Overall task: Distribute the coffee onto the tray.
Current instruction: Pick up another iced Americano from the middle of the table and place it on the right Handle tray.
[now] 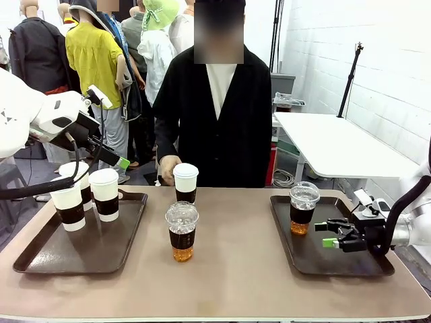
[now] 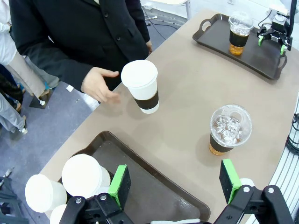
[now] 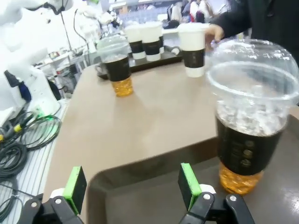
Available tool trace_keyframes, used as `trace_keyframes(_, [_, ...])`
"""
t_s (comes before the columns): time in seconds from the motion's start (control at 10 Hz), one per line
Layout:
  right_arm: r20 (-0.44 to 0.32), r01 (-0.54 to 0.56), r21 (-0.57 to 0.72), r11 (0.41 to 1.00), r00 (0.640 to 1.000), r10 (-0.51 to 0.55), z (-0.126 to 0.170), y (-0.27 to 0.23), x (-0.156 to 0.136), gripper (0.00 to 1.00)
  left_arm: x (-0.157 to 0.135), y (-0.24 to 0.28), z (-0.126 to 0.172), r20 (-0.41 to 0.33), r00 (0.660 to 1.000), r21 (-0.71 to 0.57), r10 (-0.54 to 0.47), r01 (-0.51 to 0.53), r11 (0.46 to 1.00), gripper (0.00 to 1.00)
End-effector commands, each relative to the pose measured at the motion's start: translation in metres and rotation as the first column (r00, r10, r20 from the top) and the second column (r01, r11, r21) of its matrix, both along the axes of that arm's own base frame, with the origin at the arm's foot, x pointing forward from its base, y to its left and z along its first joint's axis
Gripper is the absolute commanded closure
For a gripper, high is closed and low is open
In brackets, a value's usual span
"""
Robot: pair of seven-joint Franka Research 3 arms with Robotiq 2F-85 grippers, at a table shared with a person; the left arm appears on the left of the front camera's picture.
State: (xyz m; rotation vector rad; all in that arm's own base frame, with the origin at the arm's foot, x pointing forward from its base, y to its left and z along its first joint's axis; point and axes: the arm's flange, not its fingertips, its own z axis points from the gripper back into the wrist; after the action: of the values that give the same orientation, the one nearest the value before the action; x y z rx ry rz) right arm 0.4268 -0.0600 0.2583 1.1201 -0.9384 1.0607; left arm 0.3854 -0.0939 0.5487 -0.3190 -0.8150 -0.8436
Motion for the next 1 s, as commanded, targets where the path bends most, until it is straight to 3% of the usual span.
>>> trace_keyframes(0.0, [0.019,-0.065,-0.027,0.998,0.998,0.066,0.005,0.018,-0.014,0.0,0.0,0.002,0.0,-0.006,1.0,0.005,-0.004,0.004,1.0,0.0])
trace_keyframes(0.4, [0.075,-0.126,-0.028,0.992,0.989,0.128,0.013,0.069,-0.032,0.0,0.0,0.002,0.0,-0.006,1.0,0.005,-0.004,0.004,1.0,0.0])
trace_keyframes(0.9, [0.104,-0.109,-0.03,0.994,0.988,0.112,0.009,0.15,-0.038,0.0,0.0,0.002,0.0,-0.006,1.0,0.005,-0.004,0.004,1.0,0.0])
